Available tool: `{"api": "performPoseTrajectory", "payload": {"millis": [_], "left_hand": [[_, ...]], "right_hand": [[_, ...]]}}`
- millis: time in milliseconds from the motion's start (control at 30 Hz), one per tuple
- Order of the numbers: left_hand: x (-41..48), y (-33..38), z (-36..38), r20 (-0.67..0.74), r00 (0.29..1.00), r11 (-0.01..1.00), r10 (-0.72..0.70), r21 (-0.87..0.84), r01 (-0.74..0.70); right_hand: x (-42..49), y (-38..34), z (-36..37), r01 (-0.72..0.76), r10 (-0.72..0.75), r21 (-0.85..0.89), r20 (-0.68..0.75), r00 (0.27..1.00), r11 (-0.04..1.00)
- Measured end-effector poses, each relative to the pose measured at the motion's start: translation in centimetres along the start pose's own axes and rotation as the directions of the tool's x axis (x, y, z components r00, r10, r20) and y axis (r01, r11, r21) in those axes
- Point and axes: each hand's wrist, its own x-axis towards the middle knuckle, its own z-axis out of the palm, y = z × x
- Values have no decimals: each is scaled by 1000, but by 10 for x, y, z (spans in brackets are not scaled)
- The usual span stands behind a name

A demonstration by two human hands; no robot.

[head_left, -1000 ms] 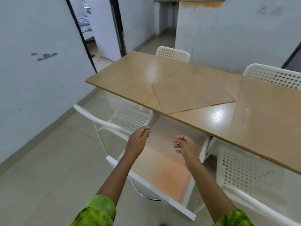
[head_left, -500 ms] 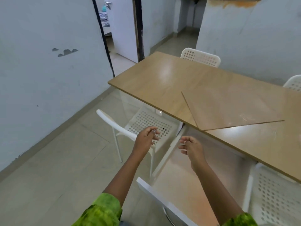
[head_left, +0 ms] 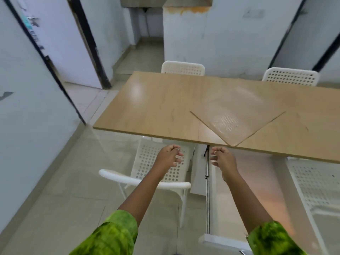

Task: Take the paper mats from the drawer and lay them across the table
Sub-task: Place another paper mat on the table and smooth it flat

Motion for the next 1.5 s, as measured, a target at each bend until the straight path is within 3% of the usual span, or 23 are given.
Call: {"api": "performPoseTrajectory", "payload": {"millis": [200, 400, 567, 667, 767, 833, 900, 1000, 1100, 1233, 1367, 1433, 1500], "left_hand": [[62, 26, 4, 152, 988, 1000, -19, 6, 18], [120, 47, 15, 247, 967, 998, -55, 29, 50], [169, 57, 28, 282, 955, 995, -88, 75, 70], [198, 55, 42, 295, 948, 988, -121, 131, 85], [225, 54, 60, 339, 939, 920, -51, 382, -88], [248, 55, 70, 379, 925, 733, 36, 619, -282], [269, 60, 71, 303, 949, 649, 84, 706, -282], [309, 69, 74, 121, 992, 675, -39, 735, -63], [327, 75, 84, 90, 990, 606, -108, 796, -6], [339, 77, 91, 3, 986, 640, -168, 761, 107], [336, 79, 89, 49, 967, 722, -249, 675, 151], [325, 76, 91, 121, 932, 710, -341, 683, 171], [315, 70, 93, 194, 874, 769, -446, 583, 263]], "right_hand": [[55, -7, -3, 81, -123, -305, -121, 985, 949], [117, -21, -5, 68, -163, -659, -84, 983, 749], [161, -21, -3, 142, -141, -887, 88, 986, 439], [173, -12, -1, 152, -162, -946, 109, 981, 286], [179, -5, 0, 155, -189, -967, 116, 975, 204], [182, -3, -1, 158, -191, -972, 124, 974, 174], [182, -1, 0, 175, -180, -970, 144, 973, 168], [185, 4, -3, 173, -179, -966, 139, 974, 193], [180, 6, -8, 160, -193, -955, 113, 975, 249], [173, 11, -20, 131, -217, -938, 62, 974, 322], [172, 10, -43, 101, -171, -921, 38, 985, 377], [171, 9, -55, 83, -166, -906, 14, 986, 415], [174, 4, -66, 33, -150, -894, -38, 988, 447]]}}
